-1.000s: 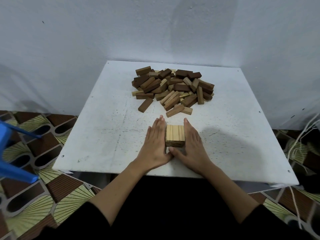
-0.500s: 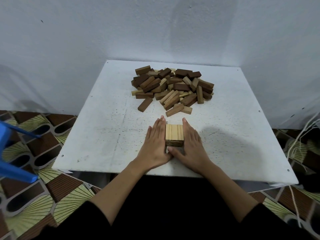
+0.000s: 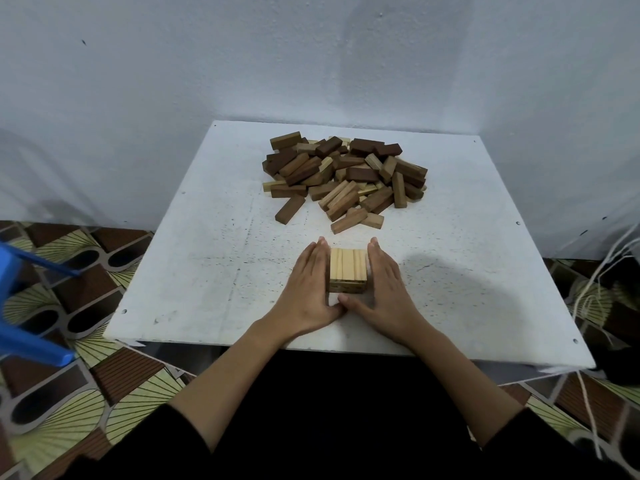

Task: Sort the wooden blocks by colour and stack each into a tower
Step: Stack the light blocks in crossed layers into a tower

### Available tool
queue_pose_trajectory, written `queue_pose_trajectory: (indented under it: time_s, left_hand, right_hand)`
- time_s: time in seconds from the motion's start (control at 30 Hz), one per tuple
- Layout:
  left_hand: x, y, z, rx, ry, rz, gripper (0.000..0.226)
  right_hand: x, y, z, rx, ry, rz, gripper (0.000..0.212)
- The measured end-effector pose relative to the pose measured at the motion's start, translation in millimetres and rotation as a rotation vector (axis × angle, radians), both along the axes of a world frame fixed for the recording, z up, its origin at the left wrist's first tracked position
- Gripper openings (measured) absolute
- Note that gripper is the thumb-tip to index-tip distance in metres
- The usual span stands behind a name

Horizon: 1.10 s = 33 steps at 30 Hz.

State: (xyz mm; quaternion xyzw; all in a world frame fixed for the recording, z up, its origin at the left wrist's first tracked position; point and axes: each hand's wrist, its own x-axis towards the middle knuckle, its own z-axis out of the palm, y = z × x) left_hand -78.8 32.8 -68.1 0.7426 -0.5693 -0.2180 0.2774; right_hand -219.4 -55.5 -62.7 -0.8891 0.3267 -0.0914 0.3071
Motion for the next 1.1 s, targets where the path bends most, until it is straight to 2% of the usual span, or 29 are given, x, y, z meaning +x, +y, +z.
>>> queue_pose_trajectory:
  time_s: [0.1,0.17,0.43,0.57,1.1]
  left_hand:
    - [10,3,11,-0.025,0.180,0.017,0.108]
    - [16,1,17,-0.052,0.230,-0.002,0.109]
    - [23,-13,32,-0.064,0.151,-0.099,0.104]
    - [24,-16,29,-0.080,0.161,-0.113,0.102]
    - [21,-19,31,-0.065,0.200,-0.100,0.104]
  right_hand:
    - [-3,-8,11,0.122,-0.116,-0.053,0.108]
    - [-5,-15,16,0.089,-0.186,-0.012,0.106]
    - [5,-26,34,-0.007,-0.160,0.122,0.099]
    - [8,-24,37,-0.042,-0.135,0.134,0.093]
    - [10,-26,33,-0.082,-0.144,0.127,0.091]
